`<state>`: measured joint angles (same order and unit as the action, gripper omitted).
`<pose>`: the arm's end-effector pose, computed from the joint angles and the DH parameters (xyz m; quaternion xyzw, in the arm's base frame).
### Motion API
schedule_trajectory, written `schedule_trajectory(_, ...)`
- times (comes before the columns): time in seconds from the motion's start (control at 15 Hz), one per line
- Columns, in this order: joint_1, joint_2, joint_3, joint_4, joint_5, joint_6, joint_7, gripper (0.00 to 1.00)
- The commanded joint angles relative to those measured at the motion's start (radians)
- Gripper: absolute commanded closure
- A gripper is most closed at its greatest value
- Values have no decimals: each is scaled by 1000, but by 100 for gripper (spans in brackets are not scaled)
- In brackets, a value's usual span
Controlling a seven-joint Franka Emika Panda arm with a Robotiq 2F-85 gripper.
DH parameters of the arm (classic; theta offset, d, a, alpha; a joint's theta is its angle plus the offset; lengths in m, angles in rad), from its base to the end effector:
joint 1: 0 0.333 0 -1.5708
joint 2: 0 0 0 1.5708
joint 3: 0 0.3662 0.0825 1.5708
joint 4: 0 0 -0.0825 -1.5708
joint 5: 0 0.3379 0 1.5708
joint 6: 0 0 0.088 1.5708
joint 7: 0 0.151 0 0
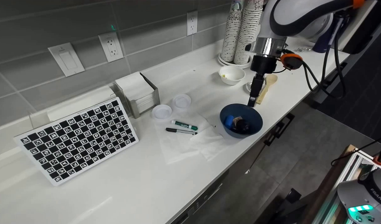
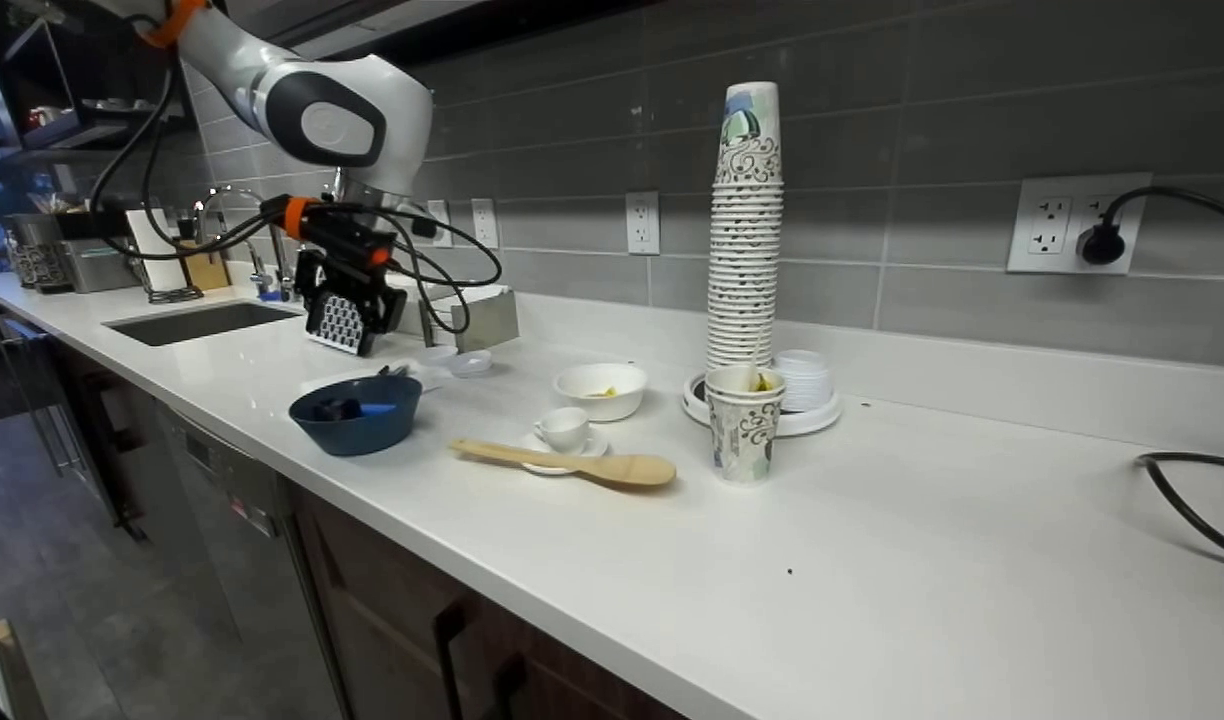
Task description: Remove the black object from the white mug and put it inside the blue bowl
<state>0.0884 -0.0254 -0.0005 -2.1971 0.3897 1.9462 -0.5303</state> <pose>0.4498 0.0809 0.4180 -0.9563 -0.2100 0.0702 0.1911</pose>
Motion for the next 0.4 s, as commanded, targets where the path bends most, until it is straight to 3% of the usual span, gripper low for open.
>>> schedule_trajectory(0.0, -33, -34, 1, 25, -89, -43, 13, 0)
schedule_trajectory(0.13, -44, -46, -4, 18, -142, -22, -1, 0)
schedule_trajectory(0.33, -50, -37, -6, 17, -107, -9, -2, 0)
